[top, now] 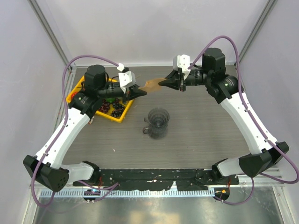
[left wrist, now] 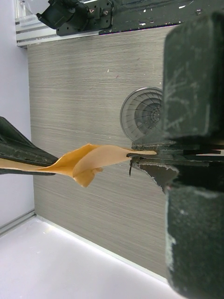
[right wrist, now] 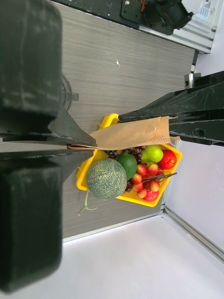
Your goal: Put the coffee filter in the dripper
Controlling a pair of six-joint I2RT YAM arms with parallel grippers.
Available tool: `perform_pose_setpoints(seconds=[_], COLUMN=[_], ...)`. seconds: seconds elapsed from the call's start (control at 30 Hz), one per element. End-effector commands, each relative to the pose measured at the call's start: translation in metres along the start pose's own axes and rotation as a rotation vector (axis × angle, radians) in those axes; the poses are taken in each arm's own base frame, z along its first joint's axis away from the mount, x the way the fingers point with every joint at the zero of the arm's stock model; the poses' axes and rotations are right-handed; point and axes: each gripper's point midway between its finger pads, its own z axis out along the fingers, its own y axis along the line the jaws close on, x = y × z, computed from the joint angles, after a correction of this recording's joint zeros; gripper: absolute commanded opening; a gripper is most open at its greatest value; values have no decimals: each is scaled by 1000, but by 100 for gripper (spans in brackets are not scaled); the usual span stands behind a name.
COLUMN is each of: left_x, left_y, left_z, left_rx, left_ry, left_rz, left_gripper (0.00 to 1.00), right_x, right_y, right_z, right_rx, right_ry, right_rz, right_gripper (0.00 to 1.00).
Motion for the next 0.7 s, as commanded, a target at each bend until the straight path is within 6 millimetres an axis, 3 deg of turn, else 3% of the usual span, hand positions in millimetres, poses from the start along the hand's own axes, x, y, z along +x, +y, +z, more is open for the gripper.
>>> perform_pose_setpoints(seconds=[0.0, 0.1, 0.13, 0.2, 0.27, 0.37, 0.5, 0.67], left_x=[0, 2, 0, -14, -35, -54, -62, -70], left_y=[6, 7, 8, 13, 18, 12, 6, 8], left_z=[0, 0, -1, -5, -7, -9, -10, -10], left_rx=[-12, -8, -9, -17, -4, 47, 81, 81], left_ry=[-1, 4, -6, -65, -145, -190, -212, -239], left_rz=[26, 10, -3, -56, -70, -78, -99, -107], left_gripper=[0, 0, 0, 0, 0, 0, 0, 0], right_x=[-34, -34, -33, -29, -24, -12, -19, -23], right_y=[-1, -3, -5, -6, -5, -1, -4, -8], right_z=[-13, -14, -15, -14, -14, -11, -8, -3], right_rx=[29, 38, 54, 63, 60, 42, 40, 28], right_ry=[-47, -43, -36, -26, -18, -6, -41, -72], right_rz=[-90, -85, -78, -62, -41, -18, -11, 8], right_gripper=[5, 8, 35, 59, 69, 73, 72, 63])
